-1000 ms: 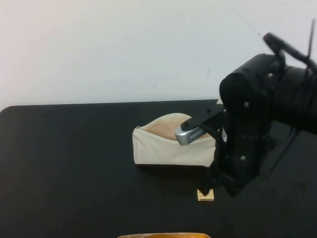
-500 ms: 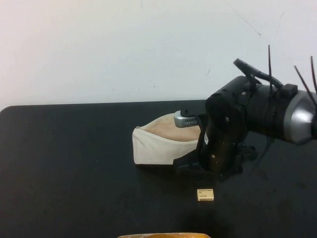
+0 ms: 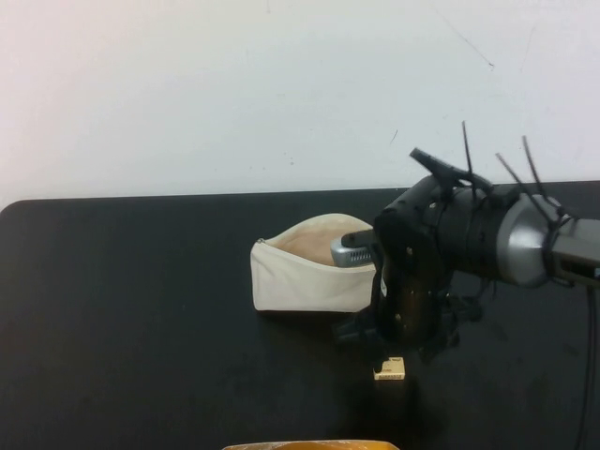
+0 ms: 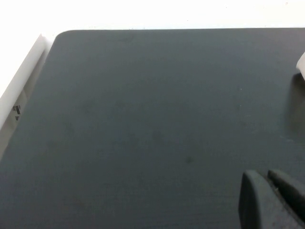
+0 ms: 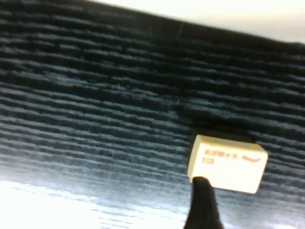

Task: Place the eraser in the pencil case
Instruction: Pick up the eraser from the table

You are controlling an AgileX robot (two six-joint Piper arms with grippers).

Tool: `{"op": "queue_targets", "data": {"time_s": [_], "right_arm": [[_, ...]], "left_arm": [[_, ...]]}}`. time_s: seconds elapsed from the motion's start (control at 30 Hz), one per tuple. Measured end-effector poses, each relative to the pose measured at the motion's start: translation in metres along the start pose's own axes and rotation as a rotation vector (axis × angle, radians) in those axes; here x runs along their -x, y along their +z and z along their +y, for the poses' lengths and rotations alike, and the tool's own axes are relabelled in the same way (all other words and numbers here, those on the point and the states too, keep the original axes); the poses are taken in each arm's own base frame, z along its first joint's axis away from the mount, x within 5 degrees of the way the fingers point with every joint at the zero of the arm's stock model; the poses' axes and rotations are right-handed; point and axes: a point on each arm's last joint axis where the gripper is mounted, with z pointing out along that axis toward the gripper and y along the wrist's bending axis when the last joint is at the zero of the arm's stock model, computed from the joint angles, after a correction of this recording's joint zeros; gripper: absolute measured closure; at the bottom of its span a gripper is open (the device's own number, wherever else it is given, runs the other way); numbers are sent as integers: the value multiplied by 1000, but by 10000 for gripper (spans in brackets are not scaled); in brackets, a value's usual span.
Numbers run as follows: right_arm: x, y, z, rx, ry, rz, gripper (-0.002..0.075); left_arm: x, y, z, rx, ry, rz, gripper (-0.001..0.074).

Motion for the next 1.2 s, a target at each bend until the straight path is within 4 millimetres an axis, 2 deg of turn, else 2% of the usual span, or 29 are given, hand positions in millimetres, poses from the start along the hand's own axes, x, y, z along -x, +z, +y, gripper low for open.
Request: {"op": "queue_targets", "data": {"time_s": [0.47, 0.77, 0.87, 1.03, 1.2], "right_arm": [[1, 31, 5, -1, -34, 44, 272], [3, 31, 7, 20, -32, 17, 276], [3, 31, 7, 20, -34, 17, 341], [1, 31, 8, 16, -59, 30, 606], [-7, 12, 18, 20, -167, 30, 612]], "left_arm": [[0, 0, 0, 0, 0, 0, 736], [0, 0, 0, -1, -2, 0, 736], [0, 0, 0, -1, -2, 0, 736], [0, 0, 0, -1, -2, 0, 736], [0, 0, 0, -1, -2, 0, 736]]}}
